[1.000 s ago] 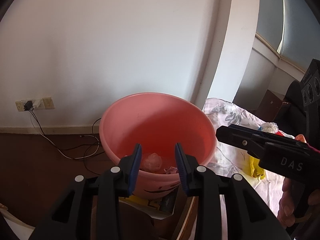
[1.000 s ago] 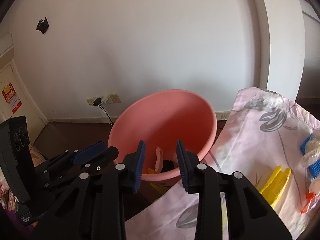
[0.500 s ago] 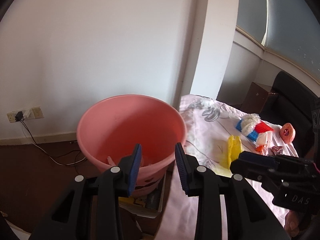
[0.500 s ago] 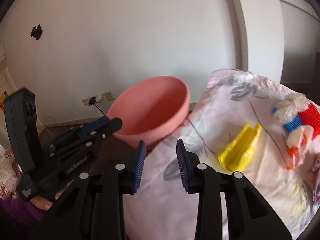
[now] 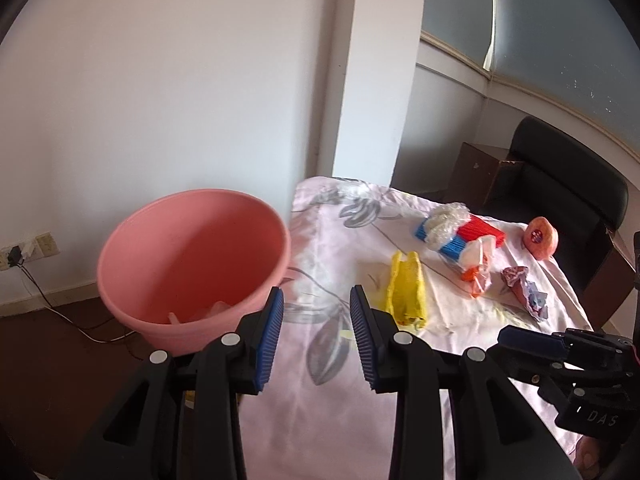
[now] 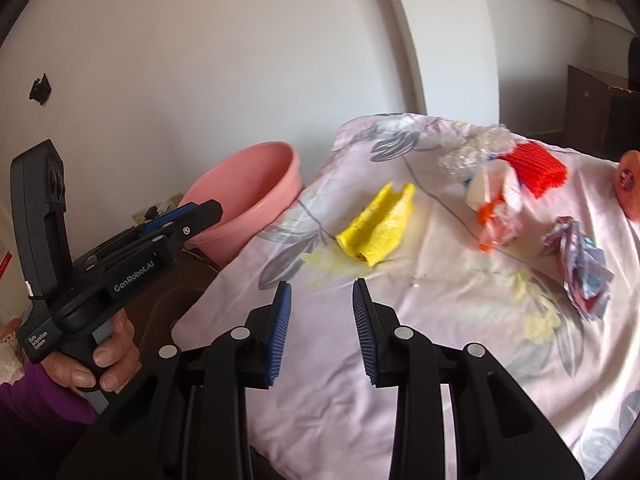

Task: Collect trash
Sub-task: 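Move both tools back over the table toward the yellow bag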

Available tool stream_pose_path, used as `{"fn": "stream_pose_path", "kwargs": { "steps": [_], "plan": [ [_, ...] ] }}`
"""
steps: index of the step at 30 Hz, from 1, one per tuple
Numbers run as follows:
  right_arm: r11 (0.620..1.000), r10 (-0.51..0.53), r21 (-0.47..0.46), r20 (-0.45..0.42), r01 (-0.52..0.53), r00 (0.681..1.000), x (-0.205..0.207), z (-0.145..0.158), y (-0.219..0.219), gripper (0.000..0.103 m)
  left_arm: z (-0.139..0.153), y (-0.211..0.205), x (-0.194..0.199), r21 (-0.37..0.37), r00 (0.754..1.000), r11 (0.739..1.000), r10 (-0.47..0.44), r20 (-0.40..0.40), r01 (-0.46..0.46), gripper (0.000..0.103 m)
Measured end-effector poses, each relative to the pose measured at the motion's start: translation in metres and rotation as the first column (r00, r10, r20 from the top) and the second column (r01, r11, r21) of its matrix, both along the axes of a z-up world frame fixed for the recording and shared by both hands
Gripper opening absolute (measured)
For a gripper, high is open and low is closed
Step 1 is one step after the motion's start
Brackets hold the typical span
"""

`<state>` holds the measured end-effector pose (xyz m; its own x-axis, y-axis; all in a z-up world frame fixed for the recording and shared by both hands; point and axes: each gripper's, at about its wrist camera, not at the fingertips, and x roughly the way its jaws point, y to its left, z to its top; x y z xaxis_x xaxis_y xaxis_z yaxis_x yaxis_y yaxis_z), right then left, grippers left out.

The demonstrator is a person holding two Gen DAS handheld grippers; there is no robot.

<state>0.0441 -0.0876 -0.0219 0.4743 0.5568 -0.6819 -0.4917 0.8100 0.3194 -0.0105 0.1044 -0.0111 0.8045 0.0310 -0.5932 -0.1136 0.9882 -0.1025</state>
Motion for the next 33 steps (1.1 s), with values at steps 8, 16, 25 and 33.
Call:
{"fn": "stream_pose_path", "kwargs": {
  "steps": [8, 16, 25, 33],
  "plan": [
    [0.998, -0.062, -0.006, 0.018, 0.062, 0.998, -0.013, 0.001, -0.027, 0.033, -0.006, -0.032, 0.010, 0.009, 0.997, 0.998, -0.068, -0.024, 0.069, 0.033],
    [0.992, -0.124, 0.007, -0.016, 0.124, 0.992, -0.022, -0.003, -0.055, 0.033, -0.012, -0.058, 0.026, 0.004, 0.985, 0.986, -0.166, -0.053, 0.167, 0.040],
    [0.971, -0.218, 0.092, -0.055, 0.223, 0.974, -0.023, -0.010, -0.090, 0.033, -0.029, -0.083, 0.059, -0.005, 0.960, 0.968, -0.251, -0.125, 0.253, 0.040],
    [0.963, -0.271, 0.011, -0.001, 0.271, 0.963, -0.014, -0.014, -0.104, 0.033, -0.049, -0.088, 0.085, -0.007, 0.942, 0.963, -0.264, -0.206, 0.268, 0.040]
  ]
}}
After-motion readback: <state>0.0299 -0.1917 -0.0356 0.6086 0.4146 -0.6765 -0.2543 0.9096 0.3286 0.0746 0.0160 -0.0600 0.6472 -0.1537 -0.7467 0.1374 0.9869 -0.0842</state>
